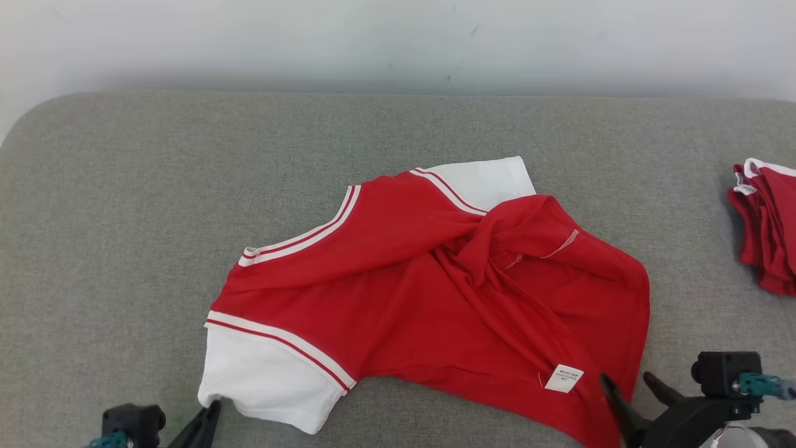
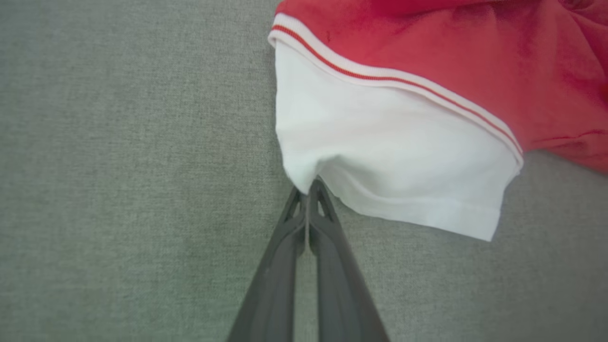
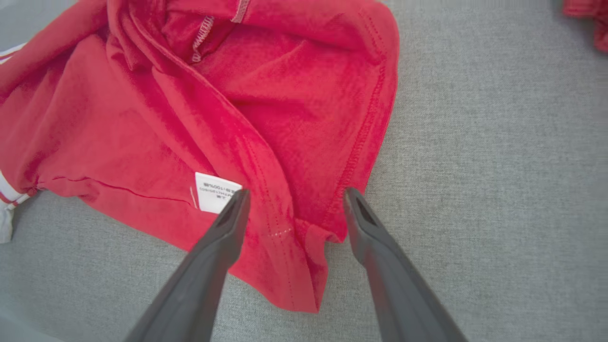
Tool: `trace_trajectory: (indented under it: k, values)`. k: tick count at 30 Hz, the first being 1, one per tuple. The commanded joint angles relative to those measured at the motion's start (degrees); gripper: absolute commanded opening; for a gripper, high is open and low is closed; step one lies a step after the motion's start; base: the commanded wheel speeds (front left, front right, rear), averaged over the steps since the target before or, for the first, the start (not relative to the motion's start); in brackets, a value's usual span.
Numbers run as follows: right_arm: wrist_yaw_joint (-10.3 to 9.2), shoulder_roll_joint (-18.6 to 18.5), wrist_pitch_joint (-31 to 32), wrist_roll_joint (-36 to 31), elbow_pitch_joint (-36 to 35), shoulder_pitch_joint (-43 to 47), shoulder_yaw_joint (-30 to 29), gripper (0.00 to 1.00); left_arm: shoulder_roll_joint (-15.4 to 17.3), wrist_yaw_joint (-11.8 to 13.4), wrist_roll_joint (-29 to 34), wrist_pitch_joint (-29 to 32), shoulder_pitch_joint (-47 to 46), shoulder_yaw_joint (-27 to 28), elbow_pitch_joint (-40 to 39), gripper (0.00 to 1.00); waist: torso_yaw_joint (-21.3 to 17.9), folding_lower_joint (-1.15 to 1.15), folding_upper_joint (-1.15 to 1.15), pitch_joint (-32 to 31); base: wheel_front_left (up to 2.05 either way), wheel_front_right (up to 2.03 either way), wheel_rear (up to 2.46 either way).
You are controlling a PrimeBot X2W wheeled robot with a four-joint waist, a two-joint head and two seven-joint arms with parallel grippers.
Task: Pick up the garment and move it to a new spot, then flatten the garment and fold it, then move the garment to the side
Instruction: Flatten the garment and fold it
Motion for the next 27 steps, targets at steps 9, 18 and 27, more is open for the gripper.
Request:
trace_trajectory:
  k: [9, 18, 27]
  values:
    - [-0.14, -1.80, 2.97, -1.06, -5.23, -1.64, -0.12, 1.00, 1.87, 3.98, -1.37, 1.98, 5.60, 1.77, -6.80, 0.00, -0.59, 0.00, 0.00, 0.94, 0.00, 0.00, 0.00]
    - [-0.14, 0.67, 9.05, -3.23, -3.35, 0.85, 2.94, 1.00, 0.82, 4.19, -1.36, 3.09, 4.14, 0.53, -8.34, 0.00, 0.38, 0.00, 0.00, 2.53, 0.00, 0.00, 0.00]
    - [-0.14, 2.01, 5.20, -7.40, -3.84, 1.35, 1.68, 1.00, 0.15, 3.54, -2.13, 2.48, 3.36, -0.05, -7.29, 0.00, -1.00, 0.00, 0.00, 2.84, 0.00, 0.00, 0.00]
